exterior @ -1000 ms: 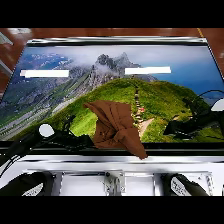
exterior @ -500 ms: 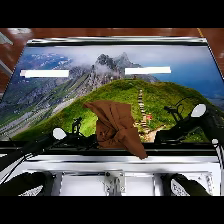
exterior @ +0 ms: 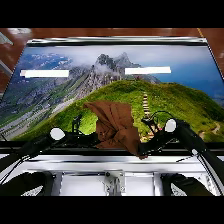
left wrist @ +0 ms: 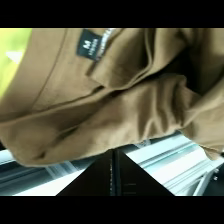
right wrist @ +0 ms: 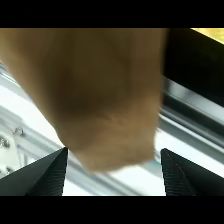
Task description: Fold the shirts.
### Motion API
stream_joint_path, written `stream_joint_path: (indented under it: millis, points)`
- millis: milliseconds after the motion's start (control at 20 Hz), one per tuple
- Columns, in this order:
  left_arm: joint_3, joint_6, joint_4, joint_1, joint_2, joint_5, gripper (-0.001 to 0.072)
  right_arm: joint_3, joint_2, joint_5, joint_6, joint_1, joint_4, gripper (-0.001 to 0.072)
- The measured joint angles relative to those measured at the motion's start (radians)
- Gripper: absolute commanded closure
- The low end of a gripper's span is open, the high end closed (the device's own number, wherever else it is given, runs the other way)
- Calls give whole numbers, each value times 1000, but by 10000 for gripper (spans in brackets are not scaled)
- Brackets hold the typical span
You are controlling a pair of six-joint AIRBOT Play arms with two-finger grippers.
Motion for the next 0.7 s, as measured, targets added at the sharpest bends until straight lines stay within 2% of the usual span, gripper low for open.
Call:
stream_joint_path:
  millis: [150,200,250,300,350,500,700]
  points:
    - [1,3,-1,3,20,-4,665,-11,-1,-80,53,73,11,24]
    - [2,4,-1,7,24,-3,664,-13,-6,-97,66,93,14,76]
    - [2,8,-1,10,27,-3,665,-14,-15,-113,82,112,16,363]
    - [5,15,-1,13,29,-3,665,-15,-29,-124,101,130,15,599]
    - [8,21,-1,15,30,-2,665,-16,-42,-136,121,144,14,635]
    - [37,57,6,19,41,-7,669,-3,-54,-138,190,163,-19,638]
    - [168,63,129,64,108,-54,668,123,52,-17,242,167,-204,638]
